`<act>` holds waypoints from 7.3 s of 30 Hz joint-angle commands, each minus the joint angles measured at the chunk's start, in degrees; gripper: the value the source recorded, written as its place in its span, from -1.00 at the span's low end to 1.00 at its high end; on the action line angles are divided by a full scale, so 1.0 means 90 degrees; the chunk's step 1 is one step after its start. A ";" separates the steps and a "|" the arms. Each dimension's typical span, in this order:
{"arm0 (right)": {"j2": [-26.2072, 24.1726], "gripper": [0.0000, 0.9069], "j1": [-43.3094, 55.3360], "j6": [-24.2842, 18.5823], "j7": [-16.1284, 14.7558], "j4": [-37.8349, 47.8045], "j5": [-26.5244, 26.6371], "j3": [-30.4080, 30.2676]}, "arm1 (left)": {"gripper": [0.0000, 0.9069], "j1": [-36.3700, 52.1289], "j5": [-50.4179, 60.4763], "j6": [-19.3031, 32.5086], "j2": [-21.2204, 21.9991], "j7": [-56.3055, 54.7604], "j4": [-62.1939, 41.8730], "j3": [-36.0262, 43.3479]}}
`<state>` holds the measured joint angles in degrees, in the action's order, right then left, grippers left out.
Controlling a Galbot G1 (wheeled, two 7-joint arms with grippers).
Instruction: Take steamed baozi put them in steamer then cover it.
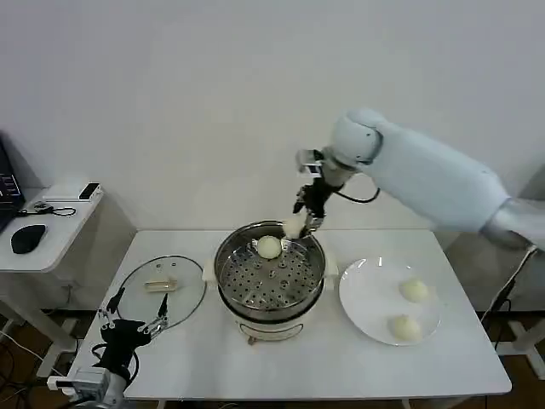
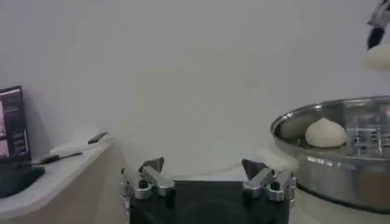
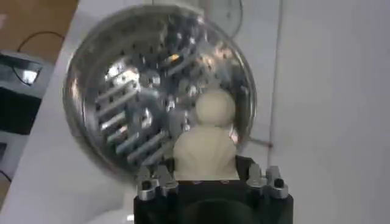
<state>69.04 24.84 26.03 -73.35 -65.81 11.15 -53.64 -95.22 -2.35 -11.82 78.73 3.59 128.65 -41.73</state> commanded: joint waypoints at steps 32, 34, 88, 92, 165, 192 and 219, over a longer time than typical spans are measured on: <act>0.1603 1.00 -0.1133 -0.0035 0.0433 0.1056 -0.0354 -0.0056 | 1.00 -0.0077 0.0014 0.0042 0.0004 -0.0035 0.0032 0.0112; 0.1587 1.00 -0.1152 -0.0014 0.0457 0.1041 -0.0387 -0.0004 | 1.00 -0.0078 0.0013 0.0041 -0.0006 -0.0035 0.0027 0.0111; -0.4412 1.00 -0.3271 -0.1144 -0.0424 -0.2055 -0.2501 0.1617 | 1.00 -0.0091 0.0345 0.0037 0.0024 0.0075 -0.0179 0.0491; -0.4189 1.00 -0.3321 -0.1131 -0.0385 -0.1855 -0.2646 0.1563 | 1.00 -0.0073 0.0378 0.0034 0.0025 0.0103 -0.0218 0.0505; -0.3450 0.53 -0.3545 -0.1271 -0.0388 -0.1025 -0.2882 0.1344 | 1.00 0.0169 0.0338 0.0096 0.0076 0.0085 -0.0910 0.0402; -0.2729 0.53 0.0285 -0.1106 -0.0569 -0.1659 -0.1102 0.0694 | 1.00 0.0410 0.0236 0.0099 0.0158 0.0091 -0.1006 0.0505; -0.0034 0.56 -0.0605 -0.5467 -0.1188 -0.1057 -0.1766 0.0897 | 1.00 -0.0008 0.0344 0.0212 0.0265 -0.0060 -0.0815 0.0227</act>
<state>64.35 21.20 -9.79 -82.86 -72.61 0.01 -44.38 -94.82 0.53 -10.21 80.43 3.32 121.20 -39.64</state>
